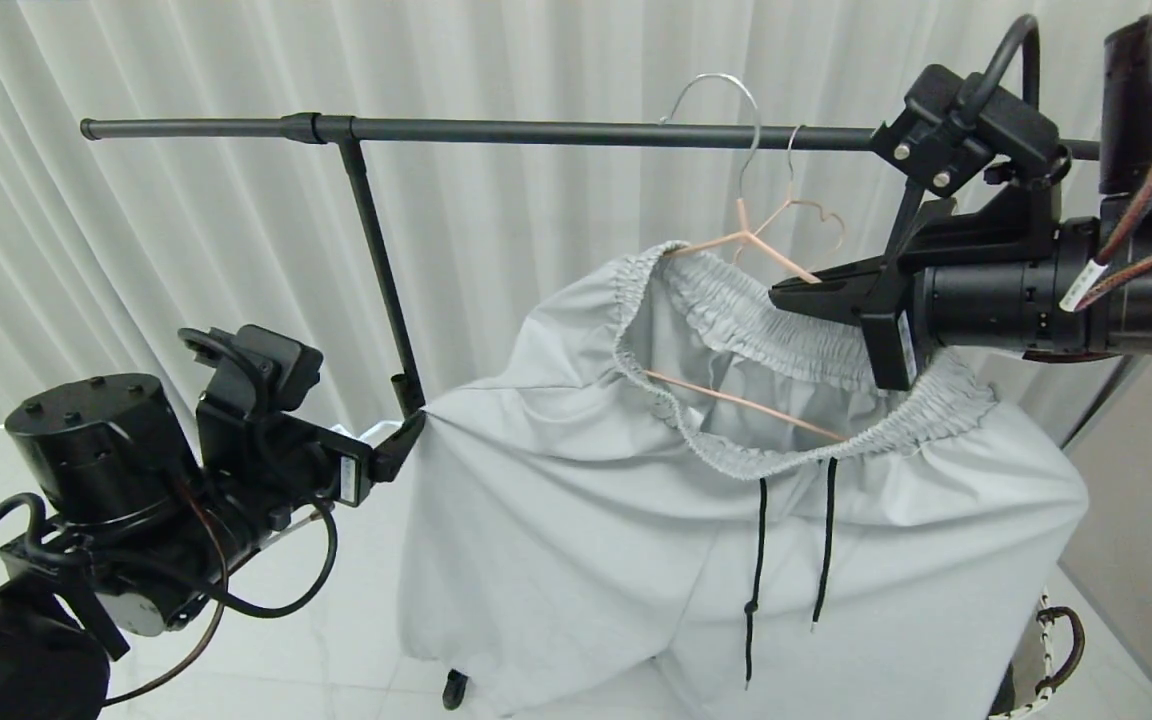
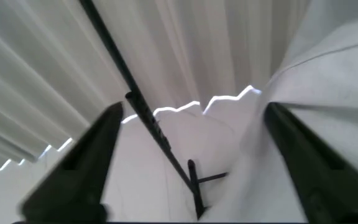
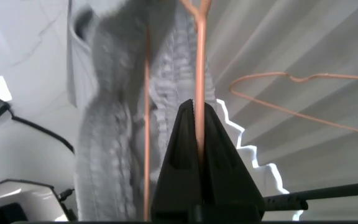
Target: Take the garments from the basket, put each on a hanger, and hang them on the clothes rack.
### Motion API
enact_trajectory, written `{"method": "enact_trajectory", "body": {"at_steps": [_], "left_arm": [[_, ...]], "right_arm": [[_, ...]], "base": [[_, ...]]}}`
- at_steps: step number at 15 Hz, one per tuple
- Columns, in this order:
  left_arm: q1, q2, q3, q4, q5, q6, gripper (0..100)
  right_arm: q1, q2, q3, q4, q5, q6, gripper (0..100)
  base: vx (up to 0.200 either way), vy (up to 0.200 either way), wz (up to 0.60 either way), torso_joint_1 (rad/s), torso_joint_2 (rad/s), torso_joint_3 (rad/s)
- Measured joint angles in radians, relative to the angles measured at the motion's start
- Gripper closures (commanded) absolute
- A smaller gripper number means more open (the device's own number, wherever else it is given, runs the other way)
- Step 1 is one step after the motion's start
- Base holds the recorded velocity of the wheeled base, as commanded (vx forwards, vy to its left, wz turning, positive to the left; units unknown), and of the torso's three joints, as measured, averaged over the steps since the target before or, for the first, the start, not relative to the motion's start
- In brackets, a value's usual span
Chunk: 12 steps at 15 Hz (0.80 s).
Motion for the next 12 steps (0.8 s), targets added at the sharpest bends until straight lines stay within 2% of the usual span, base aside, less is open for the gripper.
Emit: {"method": "enact_trajectory", "body": {"at_steps": [3, 6, 8, 10, 12], "left_arm": [[-0.069, -0.004, 0.112, -0.143, -0.007, 0.054, 0], [-0.148, -0.021, 0.134, -0.161, -0.005, 0.067, 0], [-0.207, -0.035, 0.080, -0.155, -0.002, 0.084, 0], [-0.253, -0.041, -0.023, -0.130, -0.002, 0.123, 0], [-0.291, -0.043, -0.178, -0.036, -0.003, 0.141, 0]], "right_arm": [[0.014, 0.044, -0.066, 0.001, -0.002, 0.007, 100], [0.029, 0.081, -0.108, -0.001, -0.003, 0.009, 100], [0.039, 0.095, -0.117, -0.015, -0.004, 0.017, 100], [0.045, 0.102, -0.117, -0.015, -0.006, 0.024, 100], [0.055, 0.110, -0.119, -0.022, -0.010, 0.025, 100]], "base": [[0.000, 0.000, 0.00, 0.000, 0.00, 0.000], [0.000, 0.000, 0.00, 0.000, 0.00, 0.000], [0.000, 0.000, 0.00, 0.000, 0.00, 0.000], [0.000, 0.000, 0.00, 0.000, 0.00, 0.000], [0.000, 0.000, 0.00, 0.000, 0.00, 0.000]]}}
